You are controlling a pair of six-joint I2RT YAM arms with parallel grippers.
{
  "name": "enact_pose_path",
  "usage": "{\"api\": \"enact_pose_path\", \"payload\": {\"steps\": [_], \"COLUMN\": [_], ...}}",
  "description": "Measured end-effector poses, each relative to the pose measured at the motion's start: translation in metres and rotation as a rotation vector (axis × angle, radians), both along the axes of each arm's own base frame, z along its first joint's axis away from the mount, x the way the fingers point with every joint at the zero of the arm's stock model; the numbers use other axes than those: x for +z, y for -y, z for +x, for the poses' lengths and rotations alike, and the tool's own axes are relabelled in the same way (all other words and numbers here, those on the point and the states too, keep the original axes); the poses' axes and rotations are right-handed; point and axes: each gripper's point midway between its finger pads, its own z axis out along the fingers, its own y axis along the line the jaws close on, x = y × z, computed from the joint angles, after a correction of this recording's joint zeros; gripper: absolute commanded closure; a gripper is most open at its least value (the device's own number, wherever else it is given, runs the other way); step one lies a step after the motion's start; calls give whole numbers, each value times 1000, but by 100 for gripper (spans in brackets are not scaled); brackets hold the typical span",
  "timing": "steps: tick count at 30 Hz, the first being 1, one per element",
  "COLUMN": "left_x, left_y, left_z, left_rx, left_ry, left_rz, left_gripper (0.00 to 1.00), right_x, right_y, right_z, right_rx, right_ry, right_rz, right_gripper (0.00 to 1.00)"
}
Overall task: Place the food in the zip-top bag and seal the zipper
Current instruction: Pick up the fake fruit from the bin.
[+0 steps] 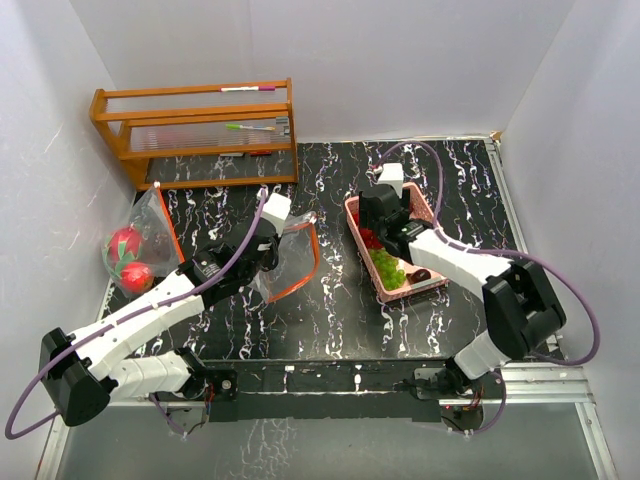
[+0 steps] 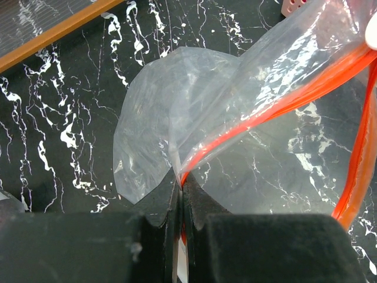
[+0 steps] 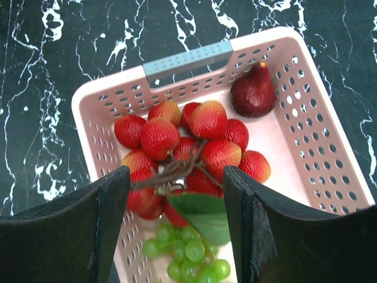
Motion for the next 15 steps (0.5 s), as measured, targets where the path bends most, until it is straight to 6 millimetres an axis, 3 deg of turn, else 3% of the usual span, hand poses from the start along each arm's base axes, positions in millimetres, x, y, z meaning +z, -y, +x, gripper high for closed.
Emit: {"api": "enact_pose_path", "payload": {"steps": [5, 9, 15], "left_x": [1, 1, -2], "left_y": [0, -1, -3], "left_z": [1, 2, 3], "left_rx": [0, 4, 10], "left_ry": [1, 2, -2], "left_rz": [-7, -9, -6], "left_gripper": [100, 100, 100], "right_x": [-11, -31, -38], "right_y": [0, -4, -6], "right_z": [22, 26, 26], "right_rx": [0, 23, 18], "right_ry": [-15, -55, -71], "right_rz": [11, 0, 4], "right_gripper": [40, 63, 77]}}
